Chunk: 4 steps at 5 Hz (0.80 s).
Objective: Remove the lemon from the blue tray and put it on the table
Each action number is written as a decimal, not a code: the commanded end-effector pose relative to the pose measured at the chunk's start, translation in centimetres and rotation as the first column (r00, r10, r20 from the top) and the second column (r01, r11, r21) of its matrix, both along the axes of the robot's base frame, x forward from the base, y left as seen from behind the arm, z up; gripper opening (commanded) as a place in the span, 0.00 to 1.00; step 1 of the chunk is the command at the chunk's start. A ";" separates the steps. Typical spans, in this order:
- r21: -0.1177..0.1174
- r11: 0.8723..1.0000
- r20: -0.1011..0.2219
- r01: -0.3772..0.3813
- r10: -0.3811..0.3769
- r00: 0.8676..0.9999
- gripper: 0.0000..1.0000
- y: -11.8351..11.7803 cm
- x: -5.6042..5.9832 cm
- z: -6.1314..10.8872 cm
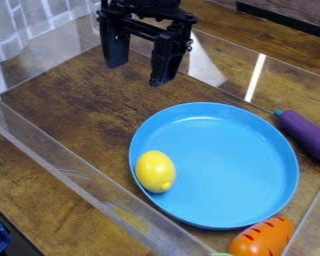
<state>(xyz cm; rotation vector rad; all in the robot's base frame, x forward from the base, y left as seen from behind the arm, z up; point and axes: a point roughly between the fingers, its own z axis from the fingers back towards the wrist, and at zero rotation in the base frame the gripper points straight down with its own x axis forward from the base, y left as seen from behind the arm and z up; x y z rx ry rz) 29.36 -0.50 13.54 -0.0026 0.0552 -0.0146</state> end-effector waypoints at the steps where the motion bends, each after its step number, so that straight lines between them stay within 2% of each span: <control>1: -0.002 1.000 -0.010 -0.017 0.017 1.000 1.00 -1.4 0.3 -1.4; 2: -0.012 1.000 0.008 -0.021 0.021 1.000 1.00 -2.6 -0.8 -3.1; 3: -0.020 0.999 0.037 0.025 -0.024 0.999 1.00 -3.8 -1.2 -5.7; 4: -0.022 1.000 0.048 0.011 -0.010 0.999 1.00 -3.7 -1.1 -7.5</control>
